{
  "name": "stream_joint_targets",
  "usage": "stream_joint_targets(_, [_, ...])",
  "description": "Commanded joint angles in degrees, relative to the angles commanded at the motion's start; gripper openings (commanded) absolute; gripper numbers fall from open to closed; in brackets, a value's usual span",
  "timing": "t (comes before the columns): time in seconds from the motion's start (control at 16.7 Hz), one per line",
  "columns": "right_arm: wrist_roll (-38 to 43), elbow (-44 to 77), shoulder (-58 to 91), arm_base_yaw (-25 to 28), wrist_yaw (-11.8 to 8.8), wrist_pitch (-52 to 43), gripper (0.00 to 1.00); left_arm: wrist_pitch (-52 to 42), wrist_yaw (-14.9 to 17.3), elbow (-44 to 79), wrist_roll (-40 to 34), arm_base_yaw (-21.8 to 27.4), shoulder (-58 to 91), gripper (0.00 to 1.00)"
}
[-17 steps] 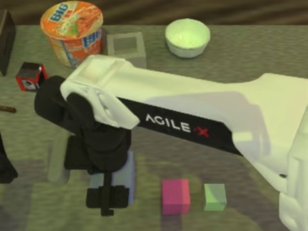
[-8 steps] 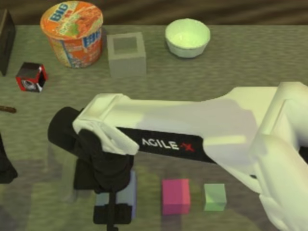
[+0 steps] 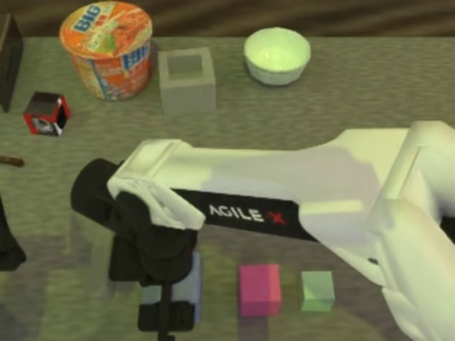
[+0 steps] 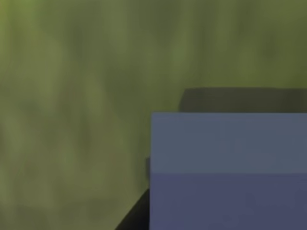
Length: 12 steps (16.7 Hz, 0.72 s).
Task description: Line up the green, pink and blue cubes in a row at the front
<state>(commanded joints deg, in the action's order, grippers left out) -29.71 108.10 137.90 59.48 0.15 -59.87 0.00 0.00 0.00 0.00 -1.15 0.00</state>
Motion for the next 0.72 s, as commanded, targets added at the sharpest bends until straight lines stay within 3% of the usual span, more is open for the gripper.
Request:
stream_joint_targets(0.48, [0.0,0.0,0.0,0.0,0.0,0.0,0.98,0.0,0.0,0.0,0.0,0.0,0.0,1.0])
stream_joint_targets(0.72, [0.0,0.0,0.0,0.0,0.0,0.0,1.0,0.0,0.0,0.0,0.0,0.0,0.0,1.0])
